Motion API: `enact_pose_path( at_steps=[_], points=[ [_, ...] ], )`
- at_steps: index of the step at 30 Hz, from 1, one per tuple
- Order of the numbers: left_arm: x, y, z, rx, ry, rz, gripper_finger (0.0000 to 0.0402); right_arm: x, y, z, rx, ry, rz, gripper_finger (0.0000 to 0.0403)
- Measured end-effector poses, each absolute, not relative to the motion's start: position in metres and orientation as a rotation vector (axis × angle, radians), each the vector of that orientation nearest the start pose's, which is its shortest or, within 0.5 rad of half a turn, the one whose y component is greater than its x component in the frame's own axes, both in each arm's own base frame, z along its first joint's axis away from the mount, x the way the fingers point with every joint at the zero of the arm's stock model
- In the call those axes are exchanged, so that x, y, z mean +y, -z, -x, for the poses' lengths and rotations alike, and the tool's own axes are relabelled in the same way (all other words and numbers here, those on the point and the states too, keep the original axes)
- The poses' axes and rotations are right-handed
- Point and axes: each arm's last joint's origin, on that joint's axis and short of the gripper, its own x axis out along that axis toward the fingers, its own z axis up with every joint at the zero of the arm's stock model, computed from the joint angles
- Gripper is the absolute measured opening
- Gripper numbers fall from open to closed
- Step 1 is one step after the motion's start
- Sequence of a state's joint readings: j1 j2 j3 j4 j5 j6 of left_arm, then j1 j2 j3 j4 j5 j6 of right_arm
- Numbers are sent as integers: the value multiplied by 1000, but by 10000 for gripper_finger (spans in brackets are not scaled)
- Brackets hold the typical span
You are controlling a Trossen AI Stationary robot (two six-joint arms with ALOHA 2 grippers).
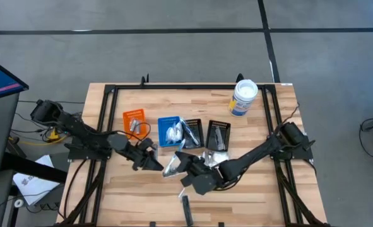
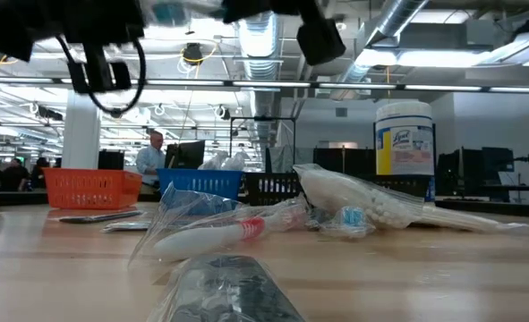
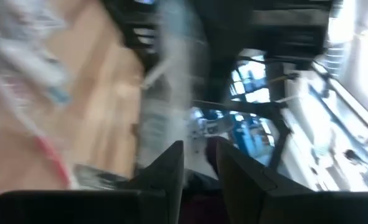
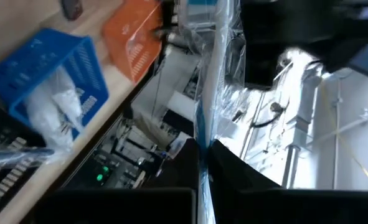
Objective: Pick & Place Travel size toiletries
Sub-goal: Put the blue toothbrush into the left black bin
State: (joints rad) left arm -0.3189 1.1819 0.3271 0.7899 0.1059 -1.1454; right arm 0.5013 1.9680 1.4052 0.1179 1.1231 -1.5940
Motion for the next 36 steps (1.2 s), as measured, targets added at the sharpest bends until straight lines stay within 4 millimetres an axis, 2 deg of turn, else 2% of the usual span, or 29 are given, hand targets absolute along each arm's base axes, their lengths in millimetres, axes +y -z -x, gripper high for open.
enact_pose_path(
  at_steps=[5,8,11,15,22,30,36],
  points=[
    [-63,-179,-220,341,256,1065,90,196,-238,-387,722,233,1848,5],
    [-61,-175,-223,336,241,1021,90,205,-243,-380,687,228,1844,5],
    [-58,-177,-225,306,249,1015,90,215,-242,-374,674,194,1872,5],
    [-56,-191,-225,204,377,1025,90,221,-238,-369,686,152,1913,5],
    [-61,-203,-229,173,468,1018,90,209,-241,-377,697,202,1870,5],
    [-53,-195,-235,192,411,1012,92,192,-242,-386,733,224,1869,5],
    [-45,-188,-244,211,376,1013,129,184,-243,-391,740,232,1864,5]
  ],
)
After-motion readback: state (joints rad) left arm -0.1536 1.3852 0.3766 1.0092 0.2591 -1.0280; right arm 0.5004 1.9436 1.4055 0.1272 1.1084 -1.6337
